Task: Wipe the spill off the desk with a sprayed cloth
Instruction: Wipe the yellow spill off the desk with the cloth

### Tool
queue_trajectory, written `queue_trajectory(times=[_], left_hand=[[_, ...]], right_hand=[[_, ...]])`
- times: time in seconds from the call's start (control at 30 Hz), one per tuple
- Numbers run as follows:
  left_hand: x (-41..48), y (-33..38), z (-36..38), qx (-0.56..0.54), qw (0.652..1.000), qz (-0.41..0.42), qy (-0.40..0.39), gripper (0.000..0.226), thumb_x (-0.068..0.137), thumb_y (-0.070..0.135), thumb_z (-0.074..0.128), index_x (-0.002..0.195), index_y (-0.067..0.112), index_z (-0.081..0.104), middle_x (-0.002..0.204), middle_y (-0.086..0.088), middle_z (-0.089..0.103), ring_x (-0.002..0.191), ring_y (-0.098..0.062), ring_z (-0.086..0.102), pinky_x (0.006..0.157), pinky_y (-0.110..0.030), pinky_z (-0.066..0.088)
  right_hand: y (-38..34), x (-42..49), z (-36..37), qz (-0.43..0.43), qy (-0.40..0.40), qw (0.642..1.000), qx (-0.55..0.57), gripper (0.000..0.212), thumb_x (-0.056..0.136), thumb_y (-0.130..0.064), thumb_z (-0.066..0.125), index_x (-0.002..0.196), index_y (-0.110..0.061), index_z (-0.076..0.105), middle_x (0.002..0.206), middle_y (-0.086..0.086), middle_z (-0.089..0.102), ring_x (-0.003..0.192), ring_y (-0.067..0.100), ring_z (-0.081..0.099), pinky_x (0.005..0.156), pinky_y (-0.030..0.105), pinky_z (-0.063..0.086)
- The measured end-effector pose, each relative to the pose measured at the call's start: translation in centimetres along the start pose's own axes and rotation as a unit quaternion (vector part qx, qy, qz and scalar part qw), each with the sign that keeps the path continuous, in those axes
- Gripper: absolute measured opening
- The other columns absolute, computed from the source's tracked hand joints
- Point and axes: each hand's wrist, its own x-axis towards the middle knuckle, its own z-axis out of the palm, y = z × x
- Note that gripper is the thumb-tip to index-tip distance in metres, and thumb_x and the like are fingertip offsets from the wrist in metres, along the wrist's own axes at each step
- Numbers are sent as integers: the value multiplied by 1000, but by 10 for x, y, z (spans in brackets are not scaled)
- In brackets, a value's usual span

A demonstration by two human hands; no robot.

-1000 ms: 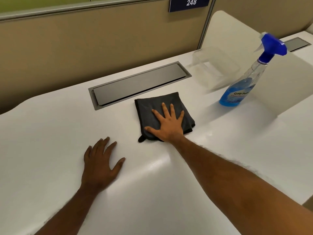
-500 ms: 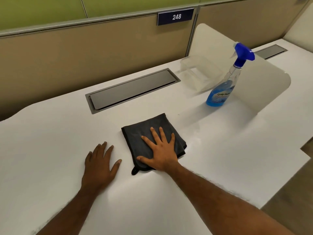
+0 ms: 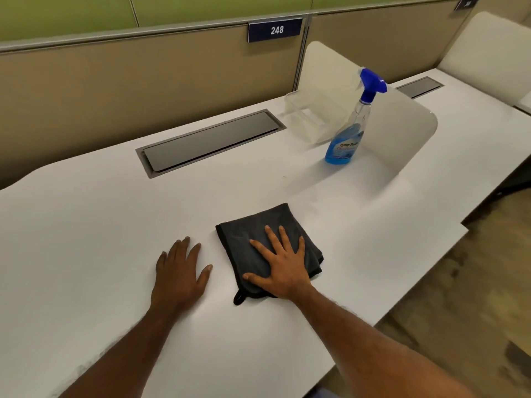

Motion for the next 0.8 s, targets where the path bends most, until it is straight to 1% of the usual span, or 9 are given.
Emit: queue_trajectory(times=[0.07,0.2,0.27,0.33,0.4,0.47,0.57,0.67,0.8], left_hand=[[-5,4,0,-3,1000,1,-8,77,86,62,22,148,20,39,161,-5,27,150,-24,20,120,-46,14],[-14,18,-1,-6,1000,23,0,80,82,63,19,142,19,48,156,-6,36,146,-25,31,117,-45,23],[-17,28,-1,-22,999,35,24,73,84,58,26,135,17,57,149,-8,46,139,-28,42,113,-46,30],[-14,40,0,-53,996,42,58,58,87,50,37,123,14,65,135,-8,58,125,-29,55,103,-44,40],[-10,55,1,-102,991,25,77,42,90,40,49,118,14,66,121,-6,62,111,-27,60,94,-40,46],[-4,72,1,-174,981,-10,80,34,92,32,58,119,13,64,117,-4,64,109,-25,61,93,-36,48],[7,92,2,-232,969,-65,60,41,92,32,62,127,12,59,121,-4,64,111,-22,61,94,-34,48],[15,106,-1,-258,957,-123,51,46,91,37,62,129,12,56,120,-6,65,108,-24,63,91,-35,50],[22,112,-2,-271,942,-197,37,50,89,37,65,128,8,57,110,-8,69,104,-27,64,91,-38,49]], right_hand=[[2,-3,0,9,0,1000,2,87,73,-95,20,149,-55,8,166,-8,-9,151,23,-18,113,68,-13],[11,-2,-5,33,-10,999,-3,91,70,-96,19,149,-54,3,166,-6,-13,150,24,-22,110,66,-21],[15,1,-10,32,-24,999,-5,95,68,-98,19,150,-53,2,165,-6,-15,150,25,-23,110,67,-21],[18,4,-17,18,-41,999,15,100,64,-100,19,151,-52,8,165,-7,-13,150,24,-21,111,66,-20],[24,5,-27,16,-23,998,63,97,66,-98,25,149,-47,23,166,-8,1,152,21,-8,116,62,-13],[39,6,-38,37,42,991,119,80,76,-86,39,142,-40,41,161,-6,24,149,19,16,120,54,6],[68,12,-52,84,95,981,148,60,84,-62,58,132,-27,52,142,0,47,130,22,43,110,42,30],[93,19,-60,128,82,976,154,54,87,-51,63,132,-22,53,131,4,53,120,25,51,103,41,38],[107,24,-66,177,27,964,195,62,85,-46,69,137,-21,47,130,6,55,120,26,53,104,44,42]])
